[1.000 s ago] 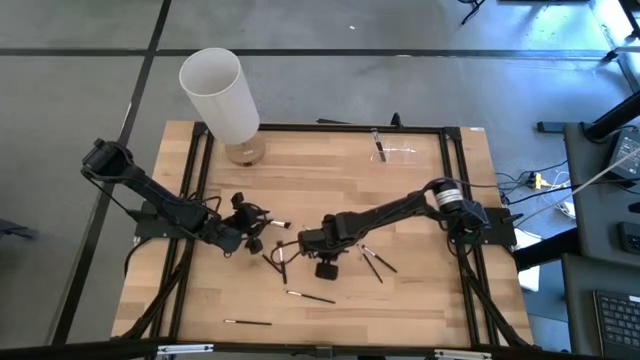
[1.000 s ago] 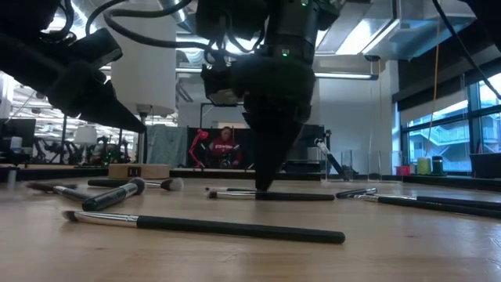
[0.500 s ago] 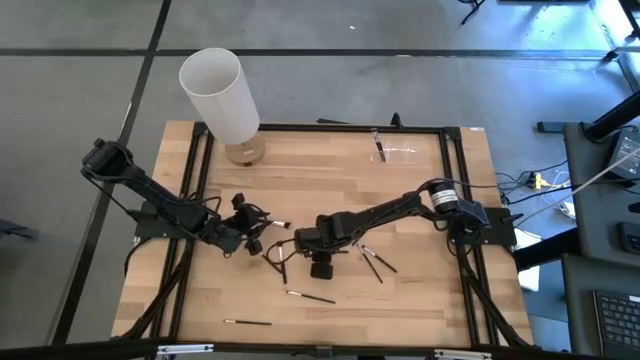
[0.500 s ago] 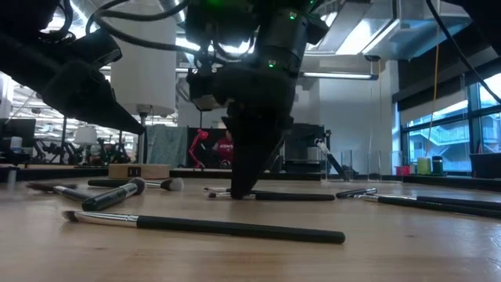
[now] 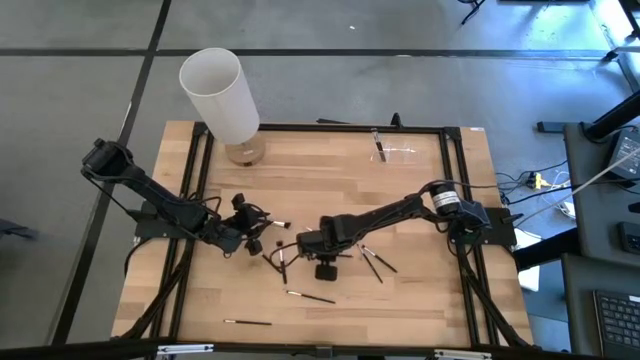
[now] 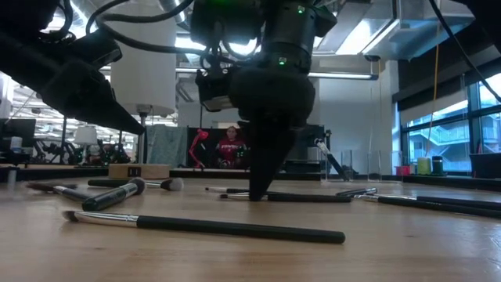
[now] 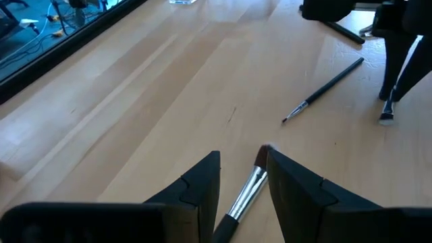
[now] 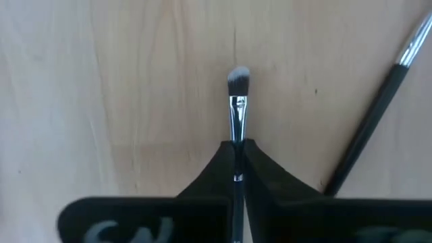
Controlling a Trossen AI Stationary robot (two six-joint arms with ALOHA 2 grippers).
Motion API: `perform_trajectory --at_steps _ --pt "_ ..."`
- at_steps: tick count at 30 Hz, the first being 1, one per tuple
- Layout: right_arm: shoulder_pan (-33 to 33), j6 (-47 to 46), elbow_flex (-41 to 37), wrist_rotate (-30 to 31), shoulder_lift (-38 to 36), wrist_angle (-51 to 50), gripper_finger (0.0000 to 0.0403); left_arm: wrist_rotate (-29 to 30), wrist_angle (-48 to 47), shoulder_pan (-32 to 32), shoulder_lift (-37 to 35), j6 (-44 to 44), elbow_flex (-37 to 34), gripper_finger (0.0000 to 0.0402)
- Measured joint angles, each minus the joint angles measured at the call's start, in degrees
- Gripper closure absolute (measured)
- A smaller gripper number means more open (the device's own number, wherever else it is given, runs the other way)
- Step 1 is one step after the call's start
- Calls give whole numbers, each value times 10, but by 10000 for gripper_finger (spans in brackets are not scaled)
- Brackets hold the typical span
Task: Put items in baskets/containers
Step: Put the eyeshadow brush into the left side of the transparent organizer
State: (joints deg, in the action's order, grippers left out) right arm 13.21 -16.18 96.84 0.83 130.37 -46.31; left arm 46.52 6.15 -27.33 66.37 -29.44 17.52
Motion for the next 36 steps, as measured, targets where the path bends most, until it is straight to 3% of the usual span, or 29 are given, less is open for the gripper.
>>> perform_trajectory --at_steps 7,14,22,28,32,36 --pt "-1 -44 -1 -2 -18 -1 376 -12 0 0 0 -8 0 284" --pt "-20 -62 -8 28 -93 -40 381 -20 -1 0 0 -13 0 284" --pt "-62 -83 -6 198 -211 -160 376 -29 -4 -6 0 -28 0 284" --pt "-142 -82 -25 412 -281 -197 374 -26 -4 -12 0 -30 0 284" --pt "-233 -49 -66 466 -315 -130 371 -26 -4 -12 0 -38 0 284" --pt "-331 -10 -147 431 -339 13 371 -26 -4 -12 0 -39 0 284"
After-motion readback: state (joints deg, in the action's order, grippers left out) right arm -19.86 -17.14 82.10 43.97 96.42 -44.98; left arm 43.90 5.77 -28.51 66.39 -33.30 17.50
